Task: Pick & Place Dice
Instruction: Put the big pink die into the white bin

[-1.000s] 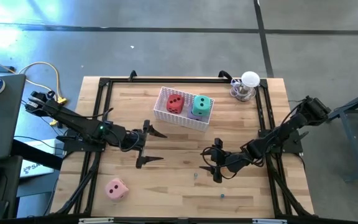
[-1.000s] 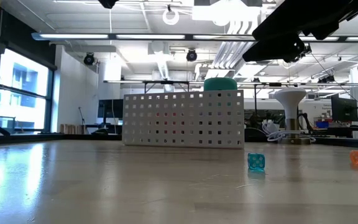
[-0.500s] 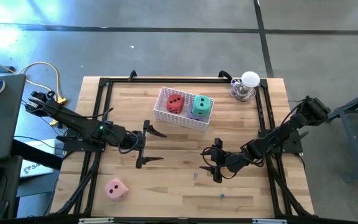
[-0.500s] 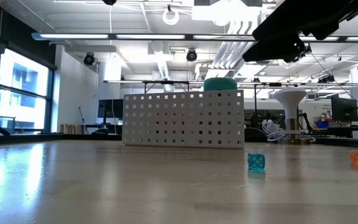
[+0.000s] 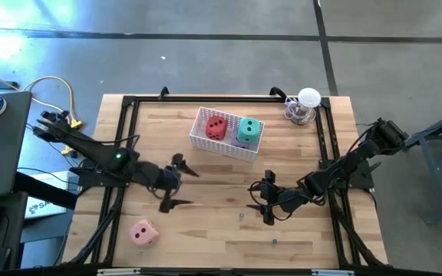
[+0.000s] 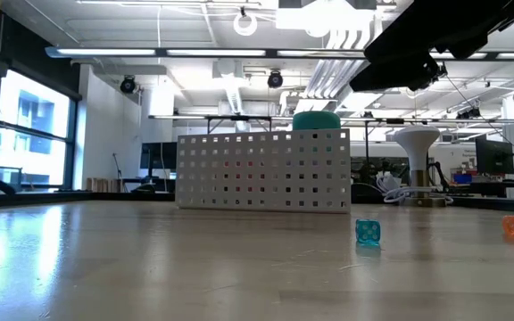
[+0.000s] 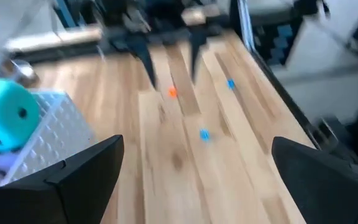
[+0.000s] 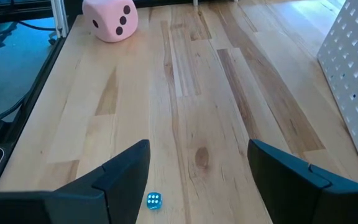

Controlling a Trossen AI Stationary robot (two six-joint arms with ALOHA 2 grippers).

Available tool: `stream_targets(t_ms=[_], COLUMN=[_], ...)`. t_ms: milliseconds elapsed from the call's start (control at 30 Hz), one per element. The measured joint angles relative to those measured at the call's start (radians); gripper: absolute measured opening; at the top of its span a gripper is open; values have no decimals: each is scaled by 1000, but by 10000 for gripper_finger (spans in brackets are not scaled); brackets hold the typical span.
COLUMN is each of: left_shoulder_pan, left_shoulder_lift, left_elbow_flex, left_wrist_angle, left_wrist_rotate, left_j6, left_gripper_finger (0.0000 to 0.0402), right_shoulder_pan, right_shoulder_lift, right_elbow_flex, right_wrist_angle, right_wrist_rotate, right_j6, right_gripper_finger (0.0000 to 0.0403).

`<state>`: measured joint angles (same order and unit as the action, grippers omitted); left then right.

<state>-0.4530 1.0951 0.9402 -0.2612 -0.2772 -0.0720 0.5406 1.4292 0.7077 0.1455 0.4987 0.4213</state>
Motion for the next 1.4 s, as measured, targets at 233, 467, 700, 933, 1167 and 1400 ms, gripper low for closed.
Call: stream_targets(t_ms=[233,467,700,933,1167,1400], left_shoulder_pan=[-196,-386,-454,-497,-552,-593], left_shoulder_lift=[51,153,219,276,389,420], left_elbow_flex=[174,184,258,281,283,283], left_wrist_angle=[-423,-623,-730,-802,-812,-835], left_wrist_rotate=[-2,-78,47,161,156,188], left_j6=[-34,-151,-240,-299,-346,-371], left_gripper_finger=[400,400,400,400,400,400], right_shoulder_pan=[0,0,-13,-13,-13,-13], right_shoulder_lift=[0,0,0,0,0,0], right_elbow_flex=[0,0,0,0,0,0], right_wrist_angle=[-3,-1,0,-2,-2,0], right_wrist_rotate=[0,0,0,0,0,0], right_j6=[2,1,4,3,4,4], right_gripper_finger=[262,262,262,262,262,262])
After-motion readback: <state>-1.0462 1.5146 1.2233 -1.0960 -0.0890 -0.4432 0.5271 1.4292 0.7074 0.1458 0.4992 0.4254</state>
